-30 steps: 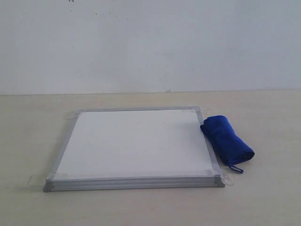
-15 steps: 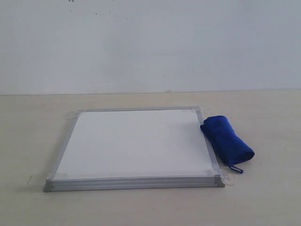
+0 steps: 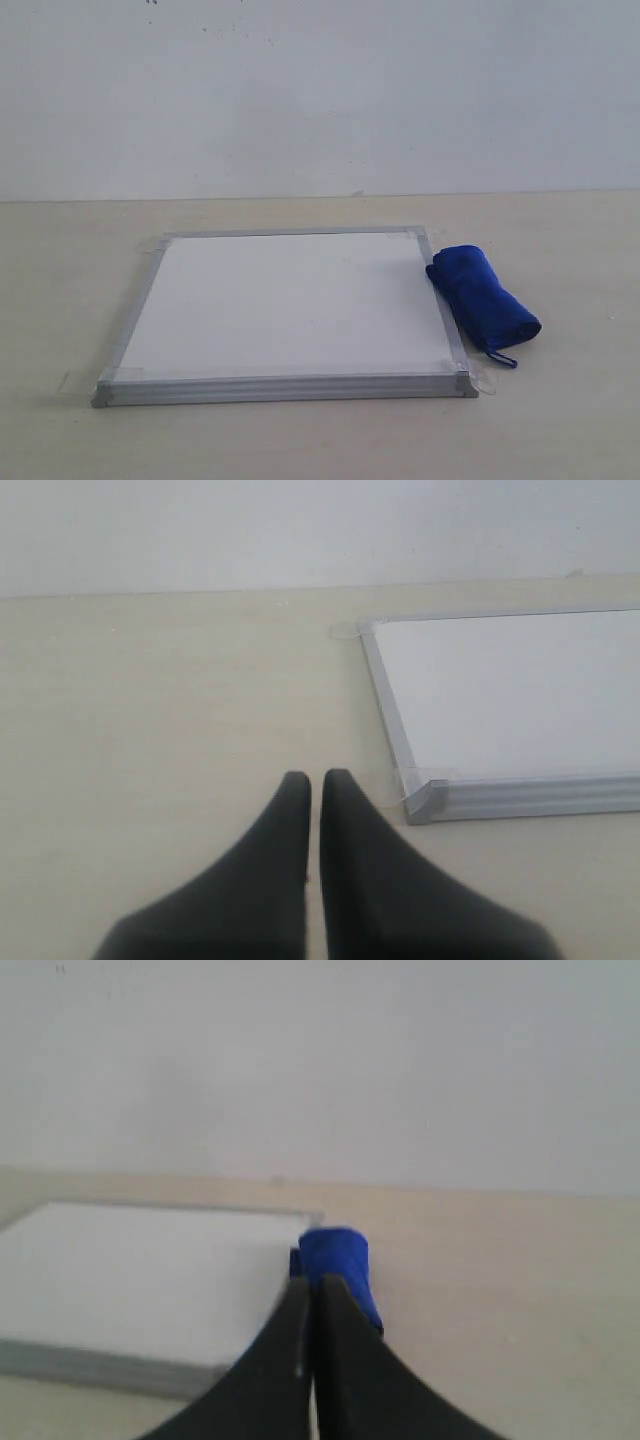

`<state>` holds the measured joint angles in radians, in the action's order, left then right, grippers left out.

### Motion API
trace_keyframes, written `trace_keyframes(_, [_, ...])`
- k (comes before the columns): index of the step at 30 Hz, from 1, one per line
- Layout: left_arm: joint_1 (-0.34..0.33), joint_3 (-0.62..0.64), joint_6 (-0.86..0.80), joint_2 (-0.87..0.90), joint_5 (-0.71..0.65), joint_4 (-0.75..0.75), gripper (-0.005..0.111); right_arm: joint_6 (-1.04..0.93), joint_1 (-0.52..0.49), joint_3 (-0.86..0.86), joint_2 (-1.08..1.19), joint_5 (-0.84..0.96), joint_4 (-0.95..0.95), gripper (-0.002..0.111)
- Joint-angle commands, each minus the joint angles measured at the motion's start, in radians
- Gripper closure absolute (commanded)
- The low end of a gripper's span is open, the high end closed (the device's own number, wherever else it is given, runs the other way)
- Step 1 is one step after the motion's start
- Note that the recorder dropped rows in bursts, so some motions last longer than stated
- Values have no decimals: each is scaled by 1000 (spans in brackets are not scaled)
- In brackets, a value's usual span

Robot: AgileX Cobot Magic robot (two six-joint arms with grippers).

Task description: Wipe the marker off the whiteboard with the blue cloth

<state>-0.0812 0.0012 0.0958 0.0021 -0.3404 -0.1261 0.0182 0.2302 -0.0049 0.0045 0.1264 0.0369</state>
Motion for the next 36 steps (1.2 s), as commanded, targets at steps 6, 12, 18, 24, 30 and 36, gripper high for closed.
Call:
trace_keyframes(6, [5, -1, -1, -2, 2, 8, 103, 72, 1, 5, -5, 202, -69, 108])
trace_keyframes(12, [5, -1, -1, -2, 2, 8, 103, 79, 1, 5, -5, 217, -73, 108])
trace_keyframes(18, [5, -1, -1, -2, 2, 8, 103, 77, -59, 5, -5, 224, -73, 108])
trace_keyframes(24, [5, -1, -1, -2, 2, 8, 103, 111, -153, 5, -5, 222, -58, 108])
trace_keyframes(30, [5, -1, -1, -2, 2, 8, 103, 111, -151, 5, -5, 222, -58, 108])
trace_keyframes(36, [5, -1, -1, -2, 2, 8, 103, 111, -151, 5, -5, 222, -58, 108])
